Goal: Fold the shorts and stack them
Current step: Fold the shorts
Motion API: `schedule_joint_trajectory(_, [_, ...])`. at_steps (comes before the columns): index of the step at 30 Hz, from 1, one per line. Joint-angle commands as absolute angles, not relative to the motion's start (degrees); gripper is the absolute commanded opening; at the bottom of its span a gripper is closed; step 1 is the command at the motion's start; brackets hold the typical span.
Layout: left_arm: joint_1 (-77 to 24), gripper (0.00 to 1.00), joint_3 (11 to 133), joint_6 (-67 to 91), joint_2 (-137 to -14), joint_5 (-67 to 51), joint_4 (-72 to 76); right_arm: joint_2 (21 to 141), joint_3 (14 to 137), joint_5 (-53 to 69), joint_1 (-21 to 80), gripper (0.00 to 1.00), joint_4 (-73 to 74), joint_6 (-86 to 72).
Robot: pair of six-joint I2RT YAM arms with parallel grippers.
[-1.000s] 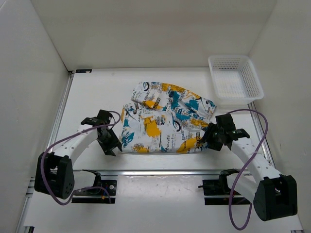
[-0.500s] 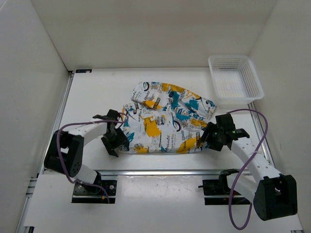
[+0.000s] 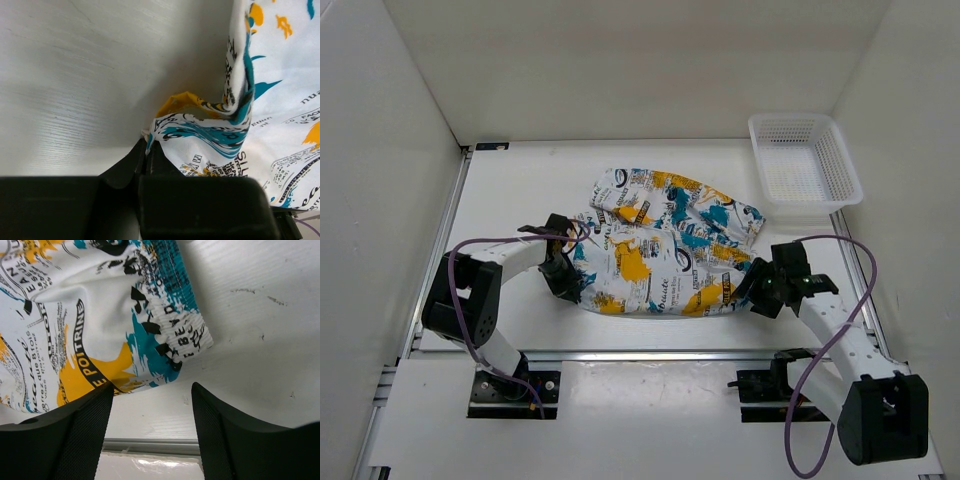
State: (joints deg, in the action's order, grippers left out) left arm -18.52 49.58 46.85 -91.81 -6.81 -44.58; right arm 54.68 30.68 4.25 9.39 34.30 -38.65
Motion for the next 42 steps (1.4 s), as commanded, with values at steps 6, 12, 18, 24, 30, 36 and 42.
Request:
schedule_joint_trajectory(6, [-18.7,0.1,51.2,45.6,-91.9,-5.8,-43.0,50.9,27.4,4.9,9.2,0.66,32.6,-40.5])
schedule_joint_trajectory(12, [-18.7,0.1,52.4,45.1,-92.5,-5.8,-43.0,61.3,28.0,5.4,9.2,0.65,24.0,-40.5])
schedule_joint_trajectory(18, [-18.1,0.1,54.2,44.5,-93.1,-7.6,-43.5,67.8,28.7,4.2,9.2,0.36,16.9,-41.7])
schedule_joint_trajectory(24, [-14.6,0.1,64.6,40.9,-89.0,-7.6,-49.5,67.1,37.6,2.3,9.2,0.0,23.0,-38.2])
schedule_joint_trajectory(30, [-10.1,0.1,82.2,38.3,-79.8,-6.5,-61.0,58.5,53.7,0.9,9.2,0.0,36.1,-30.9])
schedule_joint_trajectory(36, [-8.3,0.1,104.4,37.3,-71.2,-6.0,-66.8,52.4,73.8,6.3,9.2,0.0,47.9,-23.2])
schedule_joint_trajectory(42, [-7.2,0.1,120.9,36.7,-63.2,-2.0,-68.0,49.3,91.6,16.1,9.2,0.0,55.9,-18.6])
